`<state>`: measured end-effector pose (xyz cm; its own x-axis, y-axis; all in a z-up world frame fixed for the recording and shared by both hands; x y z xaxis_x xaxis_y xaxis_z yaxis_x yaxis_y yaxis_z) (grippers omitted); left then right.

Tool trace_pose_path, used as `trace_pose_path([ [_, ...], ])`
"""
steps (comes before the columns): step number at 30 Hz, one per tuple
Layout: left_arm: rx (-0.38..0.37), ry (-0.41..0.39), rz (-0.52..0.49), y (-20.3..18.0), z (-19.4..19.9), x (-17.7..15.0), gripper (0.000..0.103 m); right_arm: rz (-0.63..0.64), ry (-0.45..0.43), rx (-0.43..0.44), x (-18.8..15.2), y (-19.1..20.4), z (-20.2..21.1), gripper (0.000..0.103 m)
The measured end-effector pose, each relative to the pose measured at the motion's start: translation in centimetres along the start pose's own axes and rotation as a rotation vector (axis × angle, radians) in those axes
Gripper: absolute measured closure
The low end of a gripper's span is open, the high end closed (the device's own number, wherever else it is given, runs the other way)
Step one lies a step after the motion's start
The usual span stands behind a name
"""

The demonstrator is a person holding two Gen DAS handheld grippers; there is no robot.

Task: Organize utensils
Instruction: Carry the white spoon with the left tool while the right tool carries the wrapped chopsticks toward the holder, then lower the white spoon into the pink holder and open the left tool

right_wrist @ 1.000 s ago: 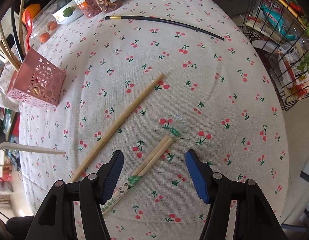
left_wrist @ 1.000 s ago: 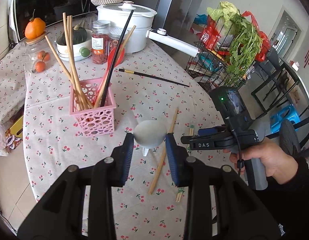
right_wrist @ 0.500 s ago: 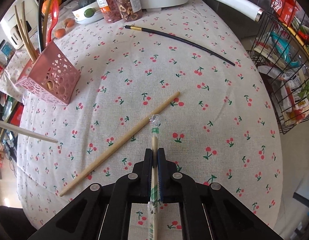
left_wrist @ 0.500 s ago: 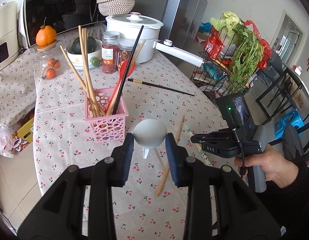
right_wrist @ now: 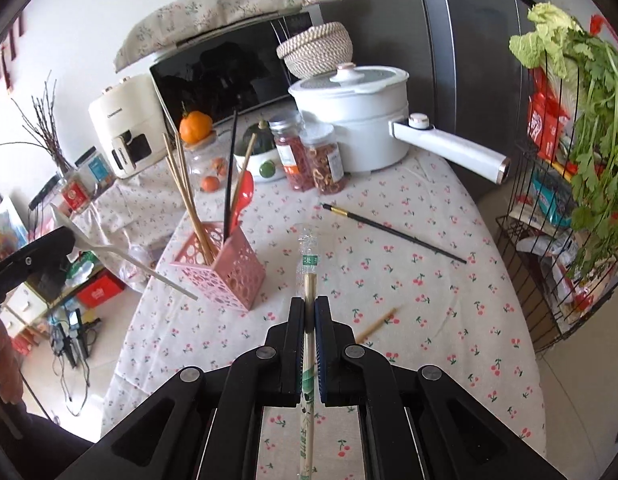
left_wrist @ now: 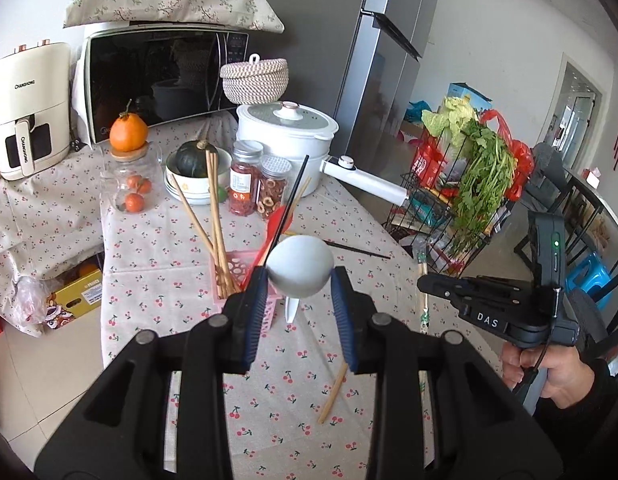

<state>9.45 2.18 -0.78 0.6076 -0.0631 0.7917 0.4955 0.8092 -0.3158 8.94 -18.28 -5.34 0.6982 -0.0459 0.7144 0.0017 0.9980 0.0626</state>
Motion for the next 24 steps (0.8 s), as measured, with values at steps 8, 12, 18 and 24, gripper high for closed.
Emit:
trace_pose_path([
  [8,0.086,-0.150,0.009,2.3,1.4,2.0,0.069,0.017,-0.194,0.022,2.6,1.8,3.0,0.098],
  [12,0.108,-0.180,0.014,3.1,0.5,2.4,0.070,0.016,-0.193,0.033,3.0,2.4,2.5,0.098],
  [18,0.117,-0.188,0.003,3.7,-1.5,3.0,0.070,0.018,-0.194,0.040,3.1,3.3,1.9,0.098],
  [24,0.136,-0.172,-0.021,4.4,-4.1,2.8,0.070,0.022,-0.198,0.038,3.2,3.7,1.3,0.098],
])
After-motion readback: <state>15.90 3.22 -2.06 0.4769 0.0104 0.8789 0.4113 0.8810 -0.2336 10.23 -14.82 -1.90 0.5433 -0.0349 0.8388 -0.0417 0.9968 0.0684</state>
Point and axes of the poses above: each gripper's, at about its wrist camera, not at the fingertips, and z roughly against the way its jaws point, y to its left, x to its top, the point moved 3 cm from there along -z, roughly the way its jaws point, and after that the axes turned 12 degrees about -x, right-handed, at the moved point
